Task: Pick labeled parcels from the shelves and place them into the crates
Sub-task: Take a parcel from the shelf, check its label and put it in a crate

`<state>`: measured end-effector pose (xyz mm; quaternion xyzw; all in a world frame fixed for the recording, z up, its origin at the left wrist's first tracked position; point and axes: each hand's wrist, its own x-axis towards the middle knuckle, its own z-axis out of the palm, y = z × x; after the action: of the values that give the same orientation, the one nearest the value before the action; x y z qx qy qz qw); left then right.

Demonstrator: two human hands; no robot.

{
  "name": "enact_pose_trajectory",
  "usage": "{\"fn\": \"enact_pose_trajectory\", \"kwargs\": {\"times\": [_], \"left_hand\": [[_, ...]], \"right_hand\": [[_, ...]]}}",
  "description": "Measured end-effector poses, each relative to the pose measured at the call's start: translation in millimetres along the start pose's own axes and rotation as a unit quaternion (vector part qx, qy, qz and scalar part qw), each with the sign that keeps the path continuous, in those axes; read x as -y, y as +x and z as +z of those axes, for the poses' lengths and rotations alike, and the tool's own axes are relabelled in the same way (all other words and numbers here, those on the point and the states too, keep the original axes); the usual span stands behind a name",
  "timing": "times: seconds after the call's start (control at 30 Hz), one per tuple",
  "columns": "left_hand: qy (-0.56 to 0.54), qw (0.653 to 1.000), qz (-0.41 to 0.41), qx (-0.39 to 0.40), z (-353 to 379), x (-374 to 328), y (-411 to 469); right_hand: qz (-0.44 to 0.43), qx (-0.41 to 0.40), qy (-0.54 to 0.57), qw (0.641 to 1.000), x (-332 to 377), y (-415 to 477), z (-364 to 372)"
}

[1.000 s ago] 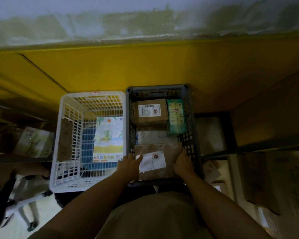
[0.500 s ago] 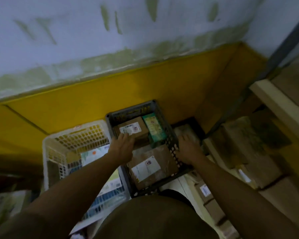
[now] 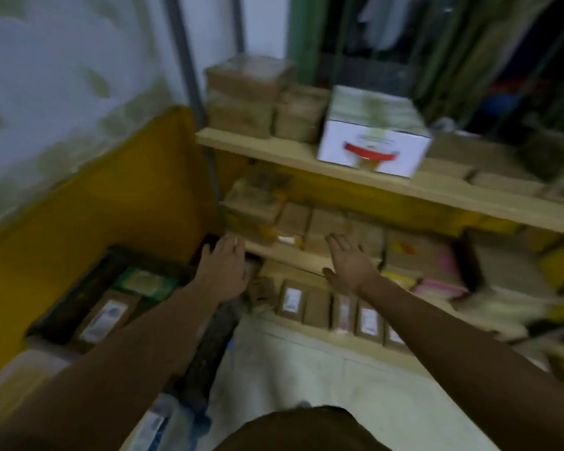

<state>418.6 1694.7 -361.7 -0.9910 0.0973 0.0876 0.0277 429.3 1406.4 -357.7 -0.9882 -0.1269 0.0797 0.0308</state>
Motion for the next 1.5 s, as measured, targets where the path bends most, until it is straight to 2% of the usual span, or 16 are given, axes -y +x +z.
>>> {"fn": "enact_pose_trajectory", "kwargs": {"times": [0.13, 0.33, 0.43, 0.67, 0.87, 0.93, 1.0, 1.17, 1.33, 1.4, 1.5], "left_hand": [[0.02, 0.988, 0.139, -0.057, -44, -123, 10], [0.033, 0.958, 0.259, -0.12, -90, -311, 6], [0.055, 0.942, 0.307, -0.122, -92, -413, -16], [0.083, 0.886, 0.443, -0.11, -99, -649, -75], [0.105, 0.834, 0.531, -0.11, -110, -817, -127], [0.119, 0.814, 0.556, -0.118, -110, -863, -135], [0.127, 0.81, 0.565, -0.092, -113, -908, -140], [0.136, 0.794, 0.585, -0.093, -116, -1013, -125], [0.138, 0.788, 0.589, -0.117, -120, -1129, -58], [0.139, 0.798, 0.577, -0.105, -127, -1171, -29], [0.189, 0.798, 0.558, -0.126, -138, -1230, 8]], "right_hand": [[0.126, -0.059, -0.006, 0.99, -98, -98, -23], [0.281, -0.083, 0.003, 0.956, -232, -270, -46], [0.333, -0.114, 0.006, 0.936, -293, -370, -45], [0.437, -0.116, 0.012, 0.892, -389, -581, -32], [0.506, -0.111, 0.025, 0.855, -461, -716, -38], [0.531, -0.12, 0.036, 0.838, -488, -746, -34], [0.549, -0.121, 0.042, 0.826, -514, -766, -31], [0.555, -0.12, 0.044, 0.822, -594, -788, -30], [0.567, -0.118, 0.027, 0.815, -713, -795, -35], [0.574, -0.107, 0.041, 0.81, -757, -799, -42], [0.577, -0.091, 0.035, 0.811, -821, -809, -49]]}}
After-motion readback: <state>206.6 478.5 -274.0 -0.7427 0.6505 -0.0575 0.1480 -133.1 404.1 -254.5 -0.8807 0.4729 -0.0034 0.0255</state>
